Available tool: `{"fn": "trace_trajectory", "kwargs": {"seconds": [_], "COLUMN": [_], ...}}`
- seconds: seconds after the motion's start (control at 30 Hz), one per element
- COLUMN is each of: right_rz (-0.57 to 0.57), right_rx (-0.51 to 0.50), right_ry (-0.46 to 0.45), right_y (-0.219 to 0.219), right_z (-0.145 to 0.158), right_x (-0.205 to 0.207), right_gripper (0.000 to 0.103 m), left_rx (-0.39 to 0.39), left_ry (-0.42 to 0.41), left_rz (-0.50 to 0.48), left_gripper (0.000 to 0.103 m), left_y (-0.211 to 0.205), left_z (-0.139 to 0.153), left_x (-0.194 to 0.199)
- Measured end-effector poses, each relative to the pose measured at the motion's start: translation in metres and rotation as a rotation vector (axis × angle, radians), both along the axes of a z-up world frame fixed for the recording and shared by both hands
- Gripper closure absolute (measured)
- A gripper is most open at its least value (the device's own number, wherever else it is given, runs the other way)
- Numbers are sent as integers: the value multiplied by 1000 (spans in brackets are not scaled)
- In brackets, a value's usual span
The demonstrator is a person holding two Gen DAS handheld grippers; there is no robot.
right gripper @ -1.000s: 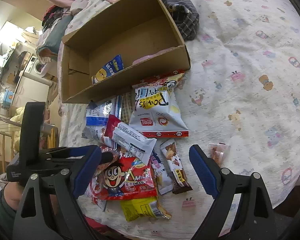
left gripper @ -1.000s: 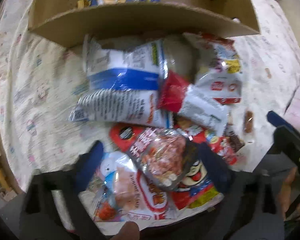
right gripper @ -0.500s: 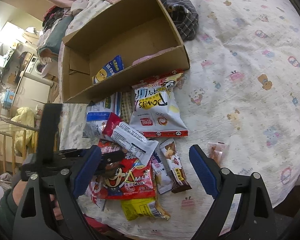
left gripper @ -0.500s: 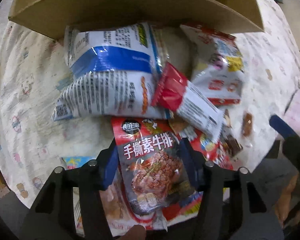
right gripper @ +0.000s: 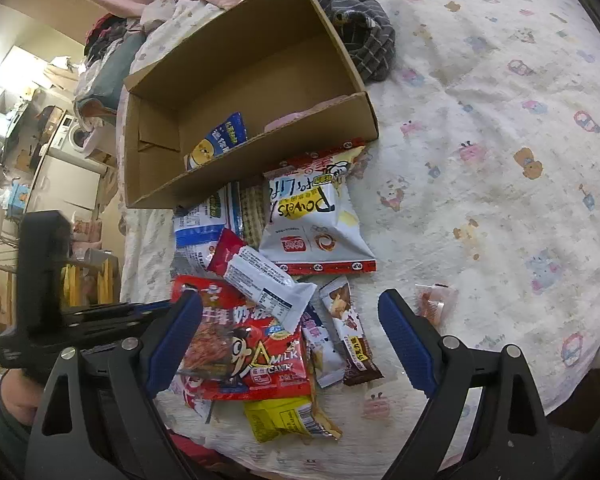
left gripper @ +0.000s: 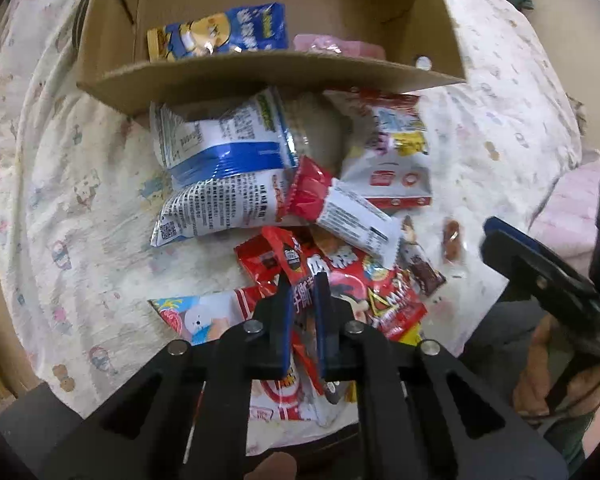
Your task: Organize snacks
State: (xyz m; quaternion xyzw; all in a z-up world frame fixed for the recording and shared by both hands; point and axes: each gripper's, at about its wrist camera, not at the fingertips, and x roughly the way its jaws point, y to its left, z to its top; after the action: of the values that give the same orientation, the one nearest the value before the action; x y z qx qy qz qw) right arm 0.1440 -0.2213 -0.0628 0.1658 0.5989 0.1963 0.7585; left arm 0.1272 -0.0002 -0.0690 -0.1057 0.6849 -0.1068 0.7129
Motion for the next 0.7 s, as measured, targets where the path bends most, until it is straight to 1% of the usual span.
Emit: {"fn": "trace_trajectory", "kwargs": {"seconds": [0.07,0.17,0.2,0.23,0.27,0.33,0.4,0.47,0.57,0.63,0.7], "right_rz": [-11,-18,-18,-19,-19,-17,-14,-14,-20,-23,-22], "right_rx": [0,-1,-2,-2,-2,-2,0,2,5,7,9], "right_ry": [5,8,7,7,7,8,7,5,6,8,9], "right_y": [-2,-4,-4,-4,-4,-4,-4,-4,-7,-8,-8], "right_z": [-1,-2,-2,-2,-2,-2,-1,0,0,-1,-1], "right_x": [0,0,0,0,0,0,0,1,0,1,1], "right_gripper": [11,11,11,11,11,11,11,11,11,11,11], "left_rx": [51,160,167,167,158,173,171,177,193,195,180], "left_ry": [-37,-96,-92,-71,-34,-4,33,45,63,80,86], "left_rz": [-31,-62,-67,-75,-92,-106,-107,-114,-132,-127,-108], "left_gripper": [98,98,98,98,98,98,97,93,91,92,97], "left_y": [-4,-3,-4,-4,-6,-11,-14,-15,-19,-17,-12], "left_z": [11,23,22,18,10,-4,-15,-21,-31,-42,-48], "left_x": [-1,6,10,13,15,17,17,16,14,16,19]}}
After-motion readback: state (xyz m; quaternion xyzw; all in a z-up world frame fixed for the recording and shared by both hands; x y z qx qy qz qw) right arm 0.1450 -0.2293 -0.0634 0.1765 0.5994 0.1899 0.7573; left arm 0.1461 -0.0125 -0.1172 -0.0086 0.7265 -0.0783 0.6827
